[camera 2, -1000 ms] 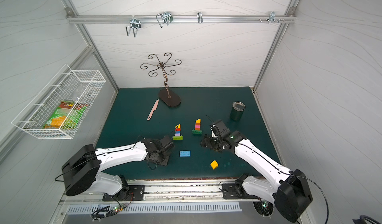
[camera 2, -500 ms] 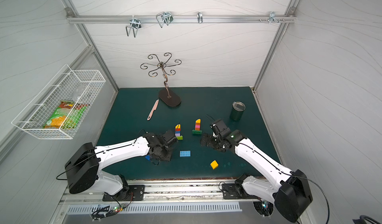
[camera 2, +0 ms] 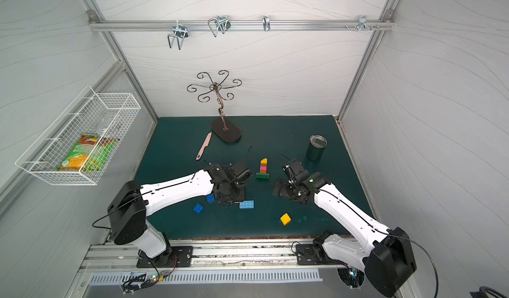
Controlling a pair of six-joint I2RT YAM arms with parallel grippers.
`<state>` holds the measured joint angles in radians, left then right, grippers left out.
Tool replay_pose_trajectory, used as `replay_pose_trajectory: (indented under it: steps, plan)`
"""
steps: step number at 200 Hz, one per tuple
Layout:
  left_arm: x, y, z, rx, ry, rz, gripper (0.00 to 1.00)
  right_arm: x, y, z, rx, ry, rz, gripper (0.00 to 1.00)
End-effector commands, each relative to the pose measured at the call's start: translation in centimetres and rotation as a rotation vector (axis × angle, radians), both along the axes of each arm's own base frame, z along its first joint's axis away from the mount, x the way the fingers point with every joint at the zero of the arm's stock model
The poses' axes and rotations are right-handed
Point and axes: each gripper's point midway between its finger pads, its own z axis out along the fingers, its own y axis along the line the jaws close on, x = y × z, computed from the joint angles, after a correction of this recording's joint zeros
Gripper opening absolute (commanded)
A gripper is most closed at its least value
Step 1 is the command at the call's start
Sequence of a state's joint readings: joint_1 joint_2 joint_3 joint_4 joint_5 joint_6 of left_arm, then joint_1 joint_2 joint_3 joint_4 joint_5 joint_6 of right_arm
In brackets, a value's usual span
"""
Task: Assemble the number 1 with lego
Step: Assemble the lego brick with the lego brick.
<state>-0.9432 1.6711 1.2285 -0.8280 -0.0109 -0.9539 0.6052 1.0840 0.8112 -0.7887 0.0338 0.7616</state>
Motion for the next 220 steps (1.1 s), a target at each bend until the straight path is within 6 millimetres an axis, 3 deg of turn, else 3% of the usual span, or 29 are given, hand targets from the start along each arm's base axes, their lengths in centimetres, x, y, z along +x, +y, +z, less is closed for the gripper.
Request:
replay_pose_trajectory:
  steps: [1, 40, 141, 220]
  plan:
    - [1.2, -2.5, 0.6, -0.035, -0.036, 0.016, 0.0, -0.9, -1.8, -0.2, -0.038, 0.011, -0.025, 0.99]
    - [1.7, -4.0, -1.2, -0.012, -0.019, 0.003, 0.0, -1.0, -2.6, 0.4, -0.018, -0.013, -0.041, 0.99]
    - [1.4, -3.7, -4.4, 0.048, 0.02, -0.011, 0.0, -1.1, -2.9, 0.5, -0.014, -0.012, -0.022, 0.99]
    - [0.0, -3.1, -5.0, 0.071, 0.052, -0.01, 0.0, -0.9, -2.7, 0.1, -0.005, -0.001, -0.022, 0.99]
